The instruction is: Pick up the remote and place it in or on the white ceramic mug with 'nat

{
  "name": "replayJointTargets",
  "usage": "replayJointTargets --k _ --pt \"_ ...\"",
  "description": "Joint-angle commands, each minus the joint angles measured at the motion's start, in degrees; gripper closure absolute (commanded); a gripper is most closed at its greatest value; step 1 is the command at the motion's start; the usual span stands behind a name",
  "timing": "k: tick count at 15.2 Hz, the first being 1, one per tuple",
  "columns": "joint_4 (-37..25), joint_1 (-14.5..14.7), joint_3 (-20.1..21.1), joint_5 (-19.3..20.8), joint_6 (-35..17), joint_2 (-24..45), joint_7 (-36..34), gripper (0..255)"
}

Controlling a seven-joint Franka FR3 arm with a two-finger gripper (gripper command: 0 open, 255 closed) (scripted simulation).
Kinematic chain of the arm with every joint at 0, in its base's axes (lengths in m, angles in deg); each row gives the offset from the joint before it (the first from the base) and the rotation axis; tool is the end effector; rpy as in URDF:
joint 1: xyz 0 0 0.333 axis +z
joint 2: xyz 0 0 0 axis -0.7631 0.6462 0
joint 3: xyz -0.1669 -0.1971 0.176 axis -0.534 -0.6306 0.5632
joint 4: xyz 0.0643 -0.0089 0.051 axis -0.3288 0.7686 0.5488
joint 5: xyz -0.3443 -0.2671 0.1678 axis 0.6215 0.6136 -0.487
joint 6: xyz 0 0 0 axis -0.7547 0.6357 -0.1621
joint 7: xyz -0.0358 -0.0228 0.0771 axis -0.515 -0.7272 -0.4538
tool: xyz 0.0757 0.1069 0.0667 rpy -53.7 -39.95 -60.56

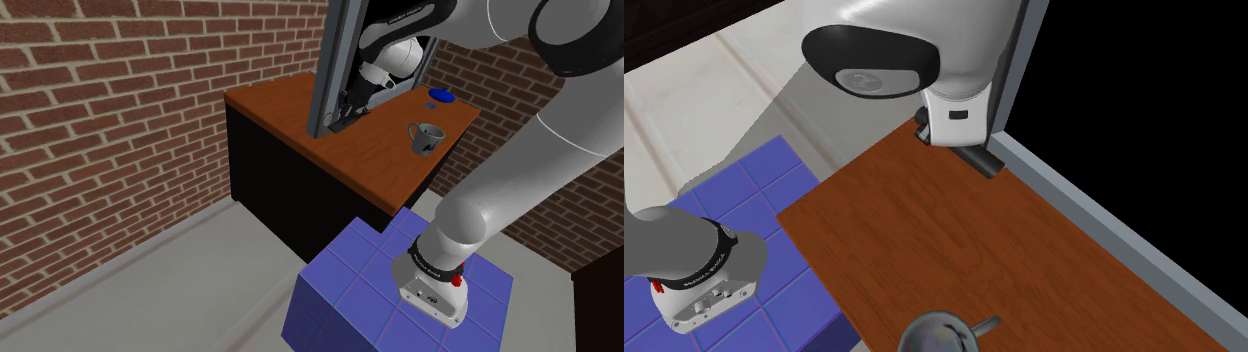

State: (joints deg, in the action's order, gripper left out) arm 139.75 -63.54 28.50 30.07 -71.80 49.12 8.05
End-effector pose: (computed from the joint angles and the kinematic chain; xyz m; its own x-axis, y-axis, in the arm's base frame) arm 0.5097 -0.2346 0.3048 0.1031 -0.9723 -0.2098 -0.9770 -0.0594 -0.2048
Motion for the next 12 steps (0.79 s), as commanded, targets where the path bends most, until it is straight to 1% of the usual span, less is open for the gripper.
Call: replayJointTargets --k 1,12 --pt "-0.66 -0.09 0.05 0.65 1.42 -0.89 -0.76 255" --pt "-5.69 -0.51 0.29 3.20 9.37 -4.38 -4.20 255"
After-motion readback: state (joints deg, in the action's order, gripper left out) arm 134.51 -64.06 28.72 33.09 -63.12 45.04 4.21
